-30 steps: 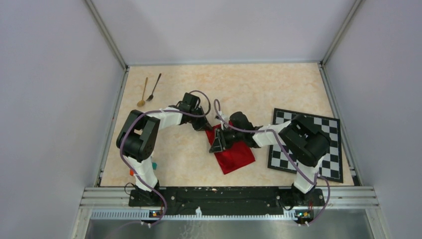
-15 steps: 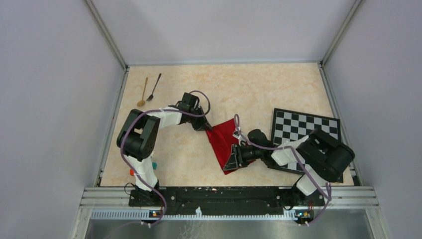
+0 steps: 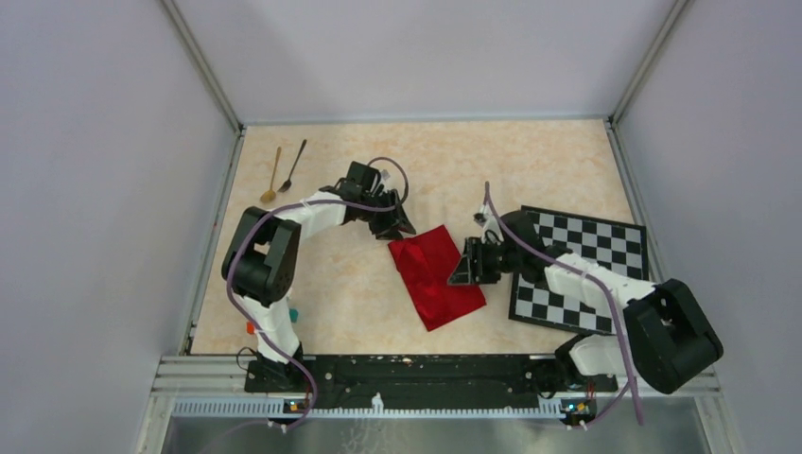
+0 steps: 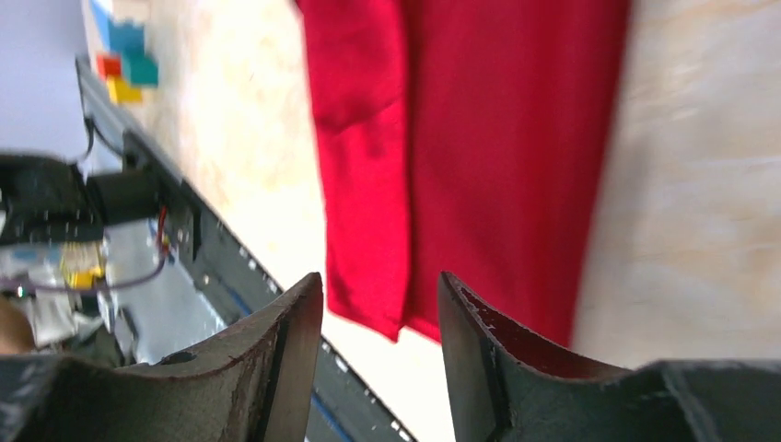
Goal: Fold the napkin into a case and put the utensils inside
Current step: Smooth out the 2/3-rectangle-folded napkin at the center of the board, then rotate the 2/3-rectangle-folded napkin from the center of the board, then pick up the 2/3-rectangle-folded napkin from the center of the board.
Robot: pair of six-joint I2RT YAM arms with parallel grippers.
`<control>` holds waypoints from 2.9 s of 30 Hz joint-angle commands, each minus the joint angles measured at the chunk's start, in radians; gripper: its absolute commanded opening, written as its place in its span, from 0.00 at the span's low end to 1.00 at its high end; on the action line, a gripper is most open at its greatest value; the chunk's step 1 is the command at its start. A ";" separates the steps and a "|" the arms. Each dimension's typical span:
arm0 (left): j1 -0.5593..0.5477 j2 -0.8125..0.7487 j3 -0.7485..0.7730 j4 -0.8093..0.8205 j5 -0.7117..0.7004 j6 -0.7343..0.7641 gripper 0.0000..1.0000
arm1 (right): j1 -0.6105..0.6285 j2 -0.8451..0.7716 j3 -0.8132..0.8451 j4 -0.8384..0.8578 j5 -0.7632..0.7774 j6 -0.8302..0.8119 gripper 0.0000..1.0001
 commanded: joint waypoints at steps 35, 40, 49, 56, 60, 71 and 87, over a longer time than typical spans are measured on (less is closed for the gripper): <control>-0.670 -0.437 -0.162 -0.348 -0.600 -0.276 0.78 | -0.339 -0.095 0.103 -0.262 0.189 -0.068 0.78; -0.836 -0.146 0.130 -0.558 -0.742 -0.333 0.80 | -0.516 -0.174 0.063 -0.240 0.053 -0.098 0.79; -0.903 0.105 0.332 -0.730 -0.814 -0.338 0.75 | -0.517 -0.180 0.023 -0.214 -0.045 -0.103 0.75; -0.920 0.147 0.331 -0.753 -0.835 -0.354 0.66 | -0.517 -0.186 -0.003 -0.189 -0.065 -0.100 0.73; -0.920 0.161 0.332 -0.753 -0.847 -0.350 0.55 | -0.515 -0.183 -0.008 -0.190 -0.069 -0.101 0.71; -0.917 0.125 0.266 -0.715 -0.862 -0.345 0.11 | -0.493 -0.134 -0.055 -0.095 -0.164 -0.058 0.80; -0.878 -0.072 0.182 -0.665 -0.827 -0.317 0.00 | -0.277 0.062 -0.206 0.498 -0.207 0.381 0.81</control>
